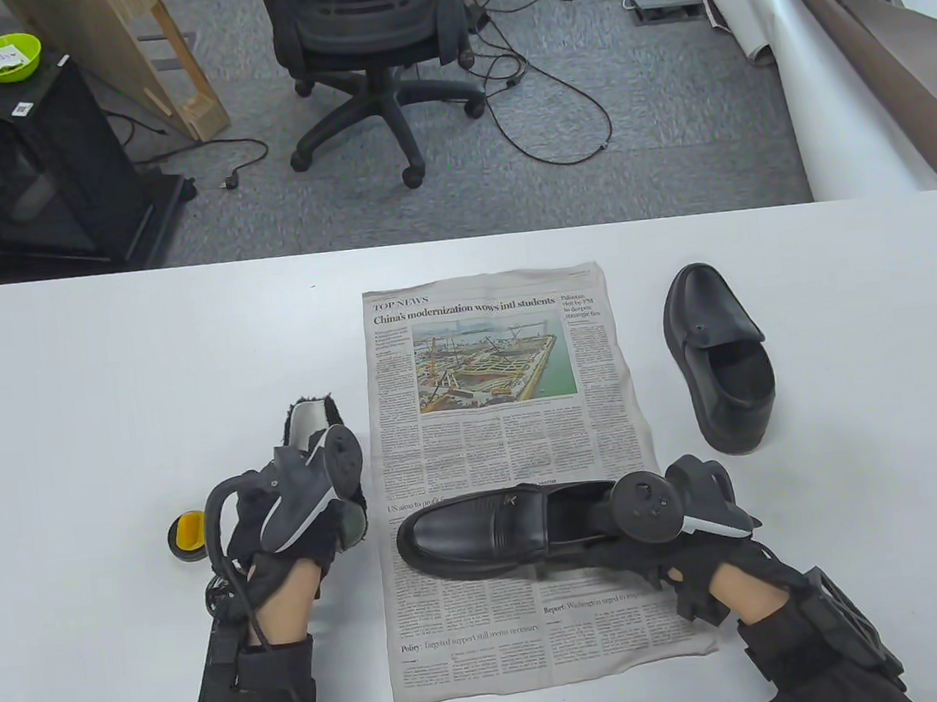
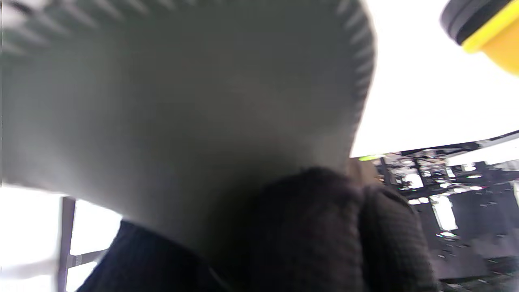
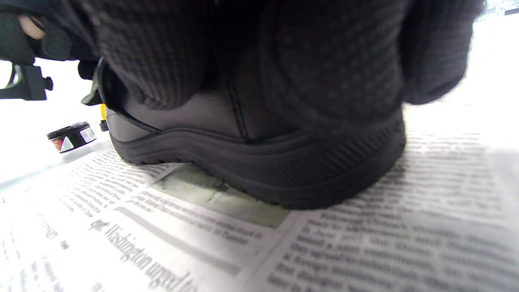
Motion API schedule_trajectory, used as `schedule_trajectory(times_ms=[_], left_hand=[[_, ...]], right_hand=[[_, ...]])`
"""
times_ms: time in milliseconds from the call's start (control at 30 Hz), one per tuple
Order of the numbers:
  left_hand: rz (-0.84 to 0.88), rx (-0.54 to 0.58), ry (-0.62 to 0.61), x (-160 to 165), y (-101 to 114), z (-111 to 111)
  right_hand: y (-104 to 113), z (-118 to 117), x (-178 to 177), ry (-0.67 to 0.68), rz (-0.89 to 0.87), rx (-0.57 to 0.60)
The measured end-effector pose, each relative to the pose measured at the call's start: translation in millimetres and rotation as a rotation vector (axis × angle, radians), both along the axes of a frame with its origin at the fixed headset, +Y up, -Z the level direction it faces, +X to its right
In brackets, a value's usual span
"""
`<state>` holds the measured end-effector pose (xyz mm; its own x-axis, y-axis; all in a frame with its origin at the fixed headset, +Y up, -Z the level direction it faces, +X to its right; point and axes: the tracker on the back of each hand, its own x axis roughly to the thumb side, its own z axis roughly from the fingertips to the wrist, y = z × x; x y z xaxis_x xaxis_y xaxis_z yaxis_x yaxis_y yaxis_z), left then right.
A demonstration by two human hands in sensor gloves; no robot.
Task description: Dip and apply built-in sponge shoe polish on shoes
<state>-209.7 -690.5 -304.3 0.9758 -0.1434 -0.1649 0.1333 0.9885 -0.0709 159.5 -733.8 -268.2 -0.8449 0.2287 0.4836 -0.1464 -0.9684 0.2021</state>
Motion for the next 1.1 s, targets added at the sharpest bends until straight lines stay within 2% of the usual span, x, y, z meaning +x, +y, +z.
schedule_trajectory(times_ms=[67, 167, 233, 300, 500, 600, 733, 767, 833, 900, 1100], left_hand=[[-0.016, 0.009, 0.045, -11.9, -7.8, -7.8], [0.001, -0.037, 0.098, -25.4, -22.7, -17.2], [0.051, -0.099, 0.076, -30.4, -35.2, -19.6], [0.075, -0.199, 0.109, -35.3, -40.5, -19.6], [0.101, -0.099, 0.108, -33.2, -25.5, -13.2], [0.058, -0.056, 0.084, -26.9, -18.3, -10.5], [0.062, 0.006, 0.073, -26.2, 1.7, -1.3], [0.068, 0.026, 0.077, -28.6, 9.6, 3.7], [0.053, -0.023, 0.099, -37.0, 22.3, 14.3], [-0.006, 0.020, 0.119, -47.1, 31.2, 23.0], [-0.081, 0.017, 0.254, -85.0, 36.0, 39.9]], right_hand=[[0.0, -0.1, 0.1, 0.002, -0.001, 0.000], [-0.2, 0.0, 0.3, 0.000, -0.003, 0.000], [-0.2, -0.2, 0.4, 0.002, -0.004, -0.001], [-0.2, -0.2, 0.4, 0.004, -0.005, -0.003], [-0.1, 0.0, 0.2, 0.005, -0.002, -0.001], [0.0, 0.3, 0.2, 0.001, 0.000, 0.001], [0.0, 0.5, 0.1, -0.002, 0.004, 0.004], [0.0, 0.5, 0.1, -0.002, 0.005, 0.004], [0.1, 0.6, 0.0, -0.003, 0.007, 0.005], [0.0, 0.7, 0.0, -0.004, 0.009, 0.007], [0.0, 0.8, -0.2, -0.004, 0.011, 0.007]])
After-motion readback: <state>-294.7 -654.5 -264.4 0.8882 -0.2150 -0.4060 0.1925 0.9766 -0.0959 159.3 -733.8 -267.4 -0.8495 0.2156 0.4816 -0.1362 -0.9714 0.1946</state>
